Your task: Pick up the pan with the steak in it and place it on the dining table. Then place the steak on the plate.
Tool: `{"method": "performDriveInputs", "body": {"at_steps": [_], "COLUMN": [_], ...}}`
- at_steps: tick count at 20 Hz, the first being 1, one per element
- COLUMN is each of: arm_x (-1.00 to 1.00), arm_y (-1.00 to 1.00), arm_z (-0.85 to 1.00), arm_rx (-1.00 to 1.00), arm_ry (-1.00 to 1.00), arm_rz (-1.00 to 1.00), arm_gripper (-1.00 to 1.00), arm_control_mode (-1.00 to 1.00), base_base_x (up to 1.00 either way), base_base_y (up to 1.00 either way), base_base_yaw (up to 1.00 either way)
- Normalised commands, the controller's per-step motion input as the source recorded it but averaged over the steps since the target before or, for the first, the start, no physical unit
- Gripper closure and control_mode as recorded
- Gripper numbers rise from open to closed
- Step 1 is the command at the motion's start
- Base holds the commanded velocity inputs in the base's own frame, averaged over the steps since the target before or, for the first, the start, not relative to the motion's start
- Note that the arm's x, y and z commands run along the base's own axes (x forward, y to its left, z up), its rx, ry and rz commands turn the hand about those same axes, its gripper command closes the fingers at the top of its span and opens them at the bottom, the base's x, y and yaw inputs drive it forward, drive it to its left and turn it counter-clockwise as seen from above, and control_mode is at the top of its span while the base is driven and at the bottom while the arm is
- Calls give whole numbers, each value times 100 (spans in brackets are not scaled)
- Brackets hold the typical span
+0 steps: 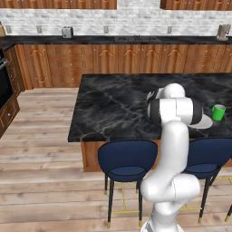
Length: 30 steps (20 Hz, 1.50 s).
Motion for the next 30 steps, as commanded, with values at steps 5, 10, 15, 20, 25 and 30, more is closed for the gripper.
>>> {"method": "performDriveInputs", "body": {"at_steps": [5, 10, 15, 20, 25, 30], "arm_x": [64, 17, 15, 0, 0, 7], "arm_y": [-7, -5, -10, 0, 0, 0], "arm_z": [-17, -6, -11, -33, -56, -38], "arm_rx": [-1, 0, -1, -8, -8, -3], "arm_ry": [0, 0, 1, 2, 3, 0], "arm_rz": [0, 0, 0, 0, 0, 0], "arm_gripper": [-100, -100, -100, -100, -100, 100], "arm_control_mode": [-100, -100, -100, -100, -100, -100], "base_base_x": [0, 0, 0, 0, 0, 0], "base_base_y": [0, 0, 0, 0, 0, 0], "base_base_yaw": [0, 0, 0, 0, 0, 0]}}
